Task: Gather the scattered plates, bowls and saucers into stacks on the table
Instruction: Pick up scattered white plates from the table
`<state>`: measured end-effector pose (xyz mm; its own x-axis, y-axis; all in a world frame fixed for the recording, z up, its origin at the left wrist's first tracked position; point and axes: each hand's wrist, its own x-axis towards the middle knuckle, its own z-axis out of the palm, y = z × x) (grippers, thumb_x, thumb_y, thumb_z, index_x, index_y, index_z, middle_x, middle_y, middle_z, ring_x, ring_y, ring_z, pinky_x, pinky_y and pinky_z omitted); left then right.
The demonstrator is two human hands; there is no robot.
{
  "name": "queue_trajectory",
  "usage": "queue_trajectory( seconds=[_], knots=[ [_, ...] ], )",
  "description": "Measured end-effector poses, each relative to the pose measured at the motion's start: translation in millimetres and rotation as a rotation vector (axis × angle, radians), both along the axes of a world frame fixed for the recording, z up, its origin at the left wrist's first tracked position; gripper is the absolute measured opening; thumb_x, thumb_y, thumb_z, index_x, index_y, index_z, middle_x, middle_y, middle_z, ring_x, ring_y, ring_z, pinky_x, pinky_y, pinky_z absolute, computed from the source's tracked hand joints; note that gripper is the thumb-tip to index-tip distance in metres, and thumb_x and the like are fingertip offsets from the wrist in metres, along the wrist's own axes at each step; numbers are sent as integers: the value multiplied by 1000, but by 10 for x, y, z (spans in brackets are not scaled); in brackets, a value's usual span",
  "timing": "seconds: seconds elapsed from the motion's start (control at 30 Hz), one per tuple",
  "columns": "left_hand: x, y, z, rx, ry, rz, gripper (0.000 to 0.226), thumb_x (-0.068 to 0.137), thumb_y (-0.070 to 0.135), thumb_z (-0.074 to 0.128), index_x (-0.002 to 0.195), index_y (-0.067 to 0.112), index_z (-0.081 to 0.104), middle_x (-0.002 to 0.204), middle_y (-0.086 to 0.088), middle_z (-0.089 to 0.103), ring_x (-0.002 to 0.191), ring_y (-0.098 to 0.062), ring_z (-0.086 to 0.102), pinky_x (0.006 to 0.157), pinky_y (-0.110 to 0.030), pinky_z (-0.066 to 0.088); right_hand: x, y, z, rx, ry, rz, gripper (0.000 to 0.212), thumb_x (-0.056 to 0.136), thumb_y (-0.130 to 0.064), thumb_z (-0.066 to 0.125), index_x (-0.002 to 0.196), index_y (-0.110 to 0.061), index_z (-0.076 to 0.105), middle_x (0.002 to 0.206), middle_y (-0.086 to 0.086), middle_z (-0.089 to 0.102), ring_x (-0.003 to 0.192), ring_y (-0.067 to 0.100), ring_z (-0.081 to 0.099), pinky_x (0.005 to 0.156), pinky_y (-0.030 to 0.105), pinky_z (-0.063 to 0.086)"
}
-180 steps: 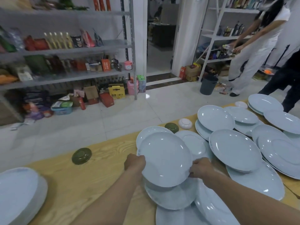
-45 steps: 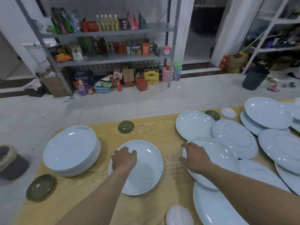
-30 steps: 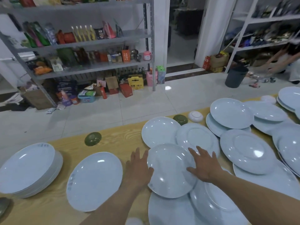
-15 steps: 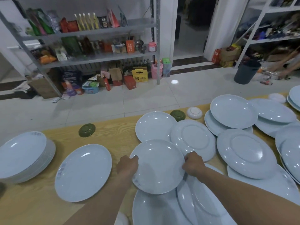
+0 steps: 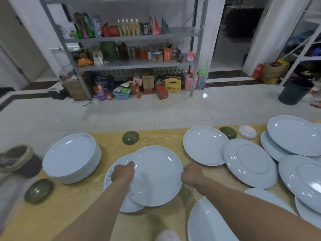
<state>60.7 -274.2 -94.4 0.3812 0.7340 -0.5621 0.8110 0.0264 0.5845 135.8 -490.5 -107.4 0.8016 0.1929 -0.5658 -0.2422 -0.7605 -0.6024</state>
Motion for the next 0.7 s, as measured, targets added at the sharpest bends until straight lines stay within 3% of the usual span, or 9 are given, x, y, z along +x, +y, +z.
queue_trajectory(
  seconds=[0.1, 0.27, 0.4, 0.57, 0.6, 0.63, 0.67, 0.7],
  knots=[
    [-141, 368, -113, -44, -15, 42, 51, 91, 32, 54, 131, 1, 51, 125, -15, 57, 106, -37, 56, 91, -41, 49, -143, 366, -124, 19, 70, -43, 5, 79, -6, 51, 81, -8, 47, 87, 5, 51, 73, 19, 47, 49, 23, 33],
    [-263, 801, -346, -58, 5, 25, 43, 90, 36, 51, 113, 2, 64, 117, -14, 64, 103, -37, 61, 96, -45, 50, -271, 757, -263, 43, 98, -78, 13, 75, -5, 48, 68, -14, 42, 78, 3, 49, 63, 16, 44, 48, 23, 33],
    [-302, 896, -371, 87, 128, -47, 44, 94, 35, 46, 113, 0, 65, 118, -16, 65, 109, -36, 59, 95, -38, 48, -310, 867, -295, 13, 92, -106, 13, 71, -9, 50, 70, -15, 39, 85, 4, 49, 65, 17, 43, 47, 23, 32],
    [-305, 910, -413, 123, 184, -148, 50, 92, 42, 47, 117, 2, 64, 122, -16, 62, 113, -35, 57, 90, -39, 48, -292, 866, -231, -18, 72, -44, 14, 76, -7, 53, 67, -12, 44, 73, 3, 50, 62, 17, 45, 51, 27, 37],
    [-291, 895, -406, 141, 188, -172, 52, 92, 45, 47, 118, 3, 63, 123, -15, 61, 114, -34, 56, 91, -40, 49, -295, 838, -188, -52, 53, 9, 6, 78, -10, 55, 73, -13, 53, 79, 4, 55, 68, 18, 51, 56, 30, 42],
    [-275, 857, -365, 179, 203, -214, 53, 92, 47, 47, 120, 4, 62, 124, -14, 59, 116, -34, 54, 92, -41, 49, -288, 782, -148, -85, 31, 74, 11, 81, -16, 59, 91, -14, 62, 94, 6, 62, 82, 19, 58, 67, 32, 48],
    [-252, 798, -298, 244, 219, -278, 53, 92, 48, 46, 122, 7, 60, 126, -13, 58, 119, -33, 52, 93, -41, 48, -264, 692, -107, -141, -5, 153, 36, 84, -26, 61, 119, -15, 61, 117, 6, 62, 102, 20, 60, 80, 31, 49],
    [-219, 721, -213, 331, 226, -370, 52, 93, 48, 45, 126, 10, 56, 128, -12, 55, 121, -32, 49, 93, -39, 46, -249, 581, -21, -217, -50, 227, 56, 88, -35, 60, 139, -15, 49, 137, 6, 53, 122, 20, 53, 94, 30, 45]
  ],
)
